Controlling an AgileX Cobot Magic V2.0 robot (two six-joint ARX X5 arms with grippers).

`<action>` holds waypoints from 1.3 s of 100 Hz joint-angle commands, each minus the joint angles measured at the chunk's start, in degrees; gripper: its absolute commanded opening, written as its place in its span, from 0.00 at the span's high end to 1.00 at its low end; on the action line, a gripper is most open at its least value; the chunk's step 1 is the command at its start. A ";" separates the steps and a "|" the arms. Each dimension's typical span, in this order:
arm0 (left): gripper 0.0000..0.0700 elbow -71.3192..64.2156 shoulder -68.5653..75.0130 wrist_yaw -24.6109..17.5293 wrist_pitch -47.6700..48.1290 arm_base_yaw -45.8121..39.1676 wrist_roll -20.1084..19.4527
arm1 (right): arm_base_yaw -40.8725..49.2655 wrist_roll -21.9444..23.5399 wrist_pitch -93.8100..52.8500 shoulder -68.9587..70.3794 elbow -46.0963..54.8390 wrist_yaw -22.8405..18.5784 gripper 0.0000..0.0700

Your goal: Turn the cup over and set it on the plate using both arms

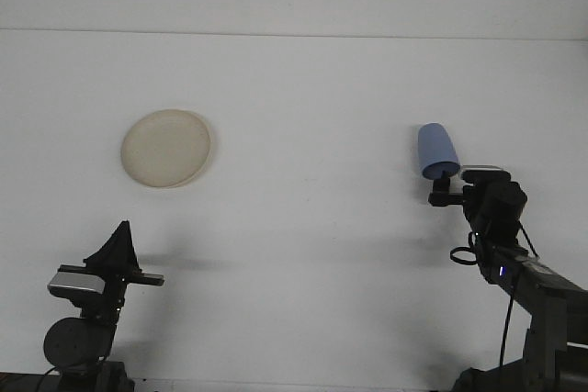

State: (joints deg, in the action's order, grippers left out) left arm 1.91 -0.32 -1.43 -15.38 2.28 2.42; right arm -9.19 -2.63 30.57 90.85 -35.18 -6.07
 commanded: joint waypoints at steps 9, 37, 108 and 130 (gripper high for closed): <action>0.98 -1.11 0.09 -0.09 -0.57 0.02 -0.24 | -0.48 -1.31 1.20 4.35 -3.65 -0.76 0.11; 0.98 -1.11 0.07 -0.09 -0.57 0.02 -0.24 | -0.59 -1.31 1.36 10.43 -10.29 -3.45 0.13; 0.98 -1.11 0.09 -0.09 -0.57 0.02 -0.24 | 1.11 -1.99 -9.70 3.08 -11.74 -7.37 1.00; 0.98 -1.11 0.09 -0.09 -0.57 0.02 -0.24 | 5.46 1.51 -27.30 -13.27 -11.76 -3.96 1.00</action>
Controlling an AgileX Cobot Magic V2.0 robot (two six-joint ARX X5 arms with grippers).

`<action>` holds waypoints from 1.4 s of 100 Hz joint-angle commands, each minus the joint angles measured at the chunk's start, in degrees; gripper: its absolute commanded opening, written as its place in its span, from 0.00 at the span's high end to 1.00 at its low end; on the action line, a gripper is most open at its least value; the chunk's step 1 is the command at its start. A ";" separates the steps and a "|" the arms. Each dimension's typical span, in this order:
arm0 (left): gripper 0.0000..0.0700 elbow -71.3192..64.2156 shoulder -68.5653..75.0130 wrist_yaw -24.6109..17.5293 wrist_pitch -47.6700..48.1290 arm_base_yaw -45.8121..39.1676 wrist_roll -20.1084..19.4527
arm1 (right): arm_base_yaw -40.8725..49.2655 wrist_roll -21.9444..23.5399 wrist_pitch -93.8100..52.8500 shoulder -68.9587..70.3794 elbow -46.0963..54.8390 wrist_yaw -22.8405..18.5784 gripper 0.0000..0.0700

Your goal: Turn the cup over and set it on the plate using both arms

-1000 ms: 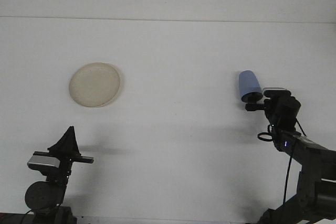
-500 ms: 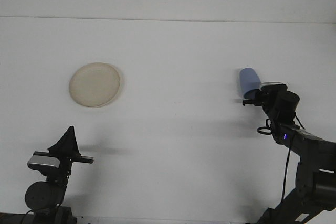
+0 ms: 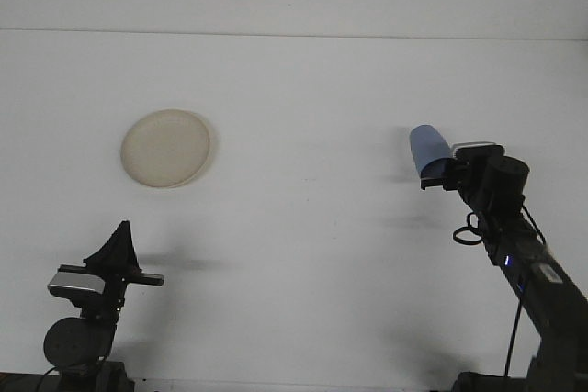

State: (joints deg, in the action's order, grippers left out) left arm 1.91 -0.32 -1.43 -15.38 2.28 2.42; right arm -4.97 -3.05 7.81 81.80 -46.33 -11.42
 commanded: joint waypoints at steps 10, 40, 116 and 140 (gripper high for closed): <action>0.98 -1.11 0.09 -0.09 -0.57 0.02 -0.24 | 4.74 3.39 -13.75 -12.66 -0.81 3.28 1.00; 0.98 -1.11 0.09 -0.09 -0.57 0.02 -0.24 | 19.17 8.72 -52.06 -23.91 -16.22 6.95 1.00; 0.98 -1.11 0.09 -0.09 -0.59 0.02 -0.24 | 46.12 8.81 -85.88 11.06 -45.11 11.54 1.00; 0.98 -1.11 0.07 -0.09 -0.57 0.02 -0.24 | 49.72 7.96 -85.81 19.17 -45.64 11.50 1.00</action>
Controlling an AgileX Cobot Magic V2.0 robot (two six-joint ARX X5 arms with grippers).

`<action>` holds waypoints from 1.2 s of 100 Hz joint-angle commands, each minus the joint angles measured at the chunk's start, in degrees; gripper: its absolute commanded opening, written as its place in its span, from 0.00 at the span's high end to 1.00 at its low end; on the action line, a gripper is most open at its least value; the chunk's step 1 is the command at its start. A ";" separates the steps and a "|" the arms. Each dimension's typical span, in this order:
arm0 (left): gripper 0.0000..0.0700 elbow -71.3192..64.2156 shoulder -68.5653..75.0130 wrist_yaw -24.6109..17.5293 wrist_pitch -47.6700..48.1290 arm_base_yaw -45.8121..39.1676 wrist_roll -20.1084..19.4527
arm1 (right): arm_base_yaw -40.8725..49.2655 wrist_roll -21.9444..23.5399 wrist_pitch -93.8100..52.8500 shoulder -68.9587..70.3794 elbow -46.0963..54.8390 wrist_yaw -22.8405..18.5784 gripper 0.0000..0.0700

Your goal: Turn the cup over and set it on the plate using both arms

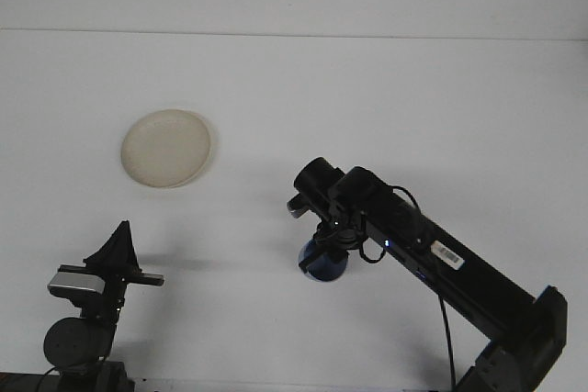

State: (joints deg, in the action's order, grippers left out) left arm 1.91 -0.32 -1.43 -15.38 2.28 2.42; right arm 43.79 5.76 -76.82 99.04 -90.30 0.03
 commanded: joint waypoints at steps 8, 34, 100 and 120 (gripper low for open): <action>0.98 -1.11 0.09 -0.09 -0.59 0.02 -0.24 | 1.44 -1.11 -1.16 3.54 -1.66 0.04 1.00; 0.98 -1.11 0.07 -0.09 -0.57 0.02 -0.24 | 1.64 -1.49 -0.79 6.99 -1.66 0.02 0.96; 0.98 -1.11 0.07 -0.07 -0.57 0.02 -0.24 | 0.13 -2.14 -1.73 4.24 -7.87 -0.46 0.29; 0.98 -1.11 0.09 -0.09 -0.57 0.02 -0.24 | -3.72 -5.51 -1.77 -1.64 -7.82 -0.70 0.29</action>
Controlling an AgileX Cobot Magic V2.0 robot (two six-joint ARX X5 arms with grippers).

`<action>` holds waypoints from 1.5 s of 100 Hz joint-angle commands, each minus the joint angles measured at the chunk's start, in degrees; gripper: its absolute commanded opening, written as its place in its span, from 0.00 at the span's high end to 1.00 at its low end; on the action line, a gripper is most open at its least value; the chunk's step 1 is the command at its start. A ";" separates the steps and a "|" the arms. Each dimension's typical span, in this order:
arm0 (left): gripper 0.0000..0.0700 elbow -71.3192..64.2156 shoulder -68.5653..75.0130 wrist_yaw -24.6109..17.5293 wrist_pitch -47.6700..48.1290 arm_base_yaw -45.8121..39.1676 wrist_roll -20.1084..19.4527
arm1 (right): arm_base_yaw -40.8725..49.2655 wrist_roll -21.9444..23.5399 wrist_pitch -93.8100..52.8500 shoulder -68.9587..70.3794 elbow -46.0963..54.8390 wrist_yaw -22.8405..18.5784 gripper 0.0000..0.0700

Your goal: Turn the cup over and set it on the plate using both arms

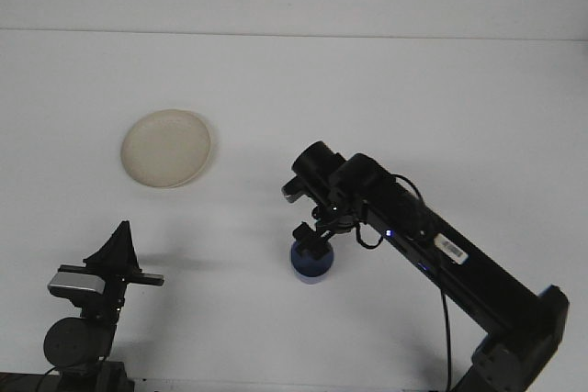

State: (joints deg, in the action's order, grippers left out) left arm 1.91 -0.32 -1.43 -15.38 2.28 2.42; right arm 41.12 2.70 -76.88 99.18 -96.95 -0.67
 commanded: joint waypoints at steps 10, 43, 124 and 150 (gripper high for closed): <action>0.98 -1.11 0.07 -0.09 -0.57 0.02 -0.24 | -4.96 -3.74 -1.70 -4.96 -1.16 0.00 0.29; 0.98 -1.11 0.09 -0.09 -0.59 0.02 -0.24 | -24.26 -4.24 1.79 -18.56 8.81 -1.09 0.29; 0.98 -1.11 0.09 -0.09 -0.57 0.02 -0.24 | -34.62 -0.57 49.99 -72.26 61.46 -0.81 0.29; 0.98 -1.11 0.07 -0.09 -0.59 0.02 -0.24 | -34.62 -0.63 52.70 -74.12 62.60 -0.83 0.29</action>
State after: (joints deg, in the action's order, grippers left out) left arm 1.91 -0.32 -1.43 -15.38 2.28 2.42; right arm 6.37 1.52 -24.56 25.02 -34.00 -1.45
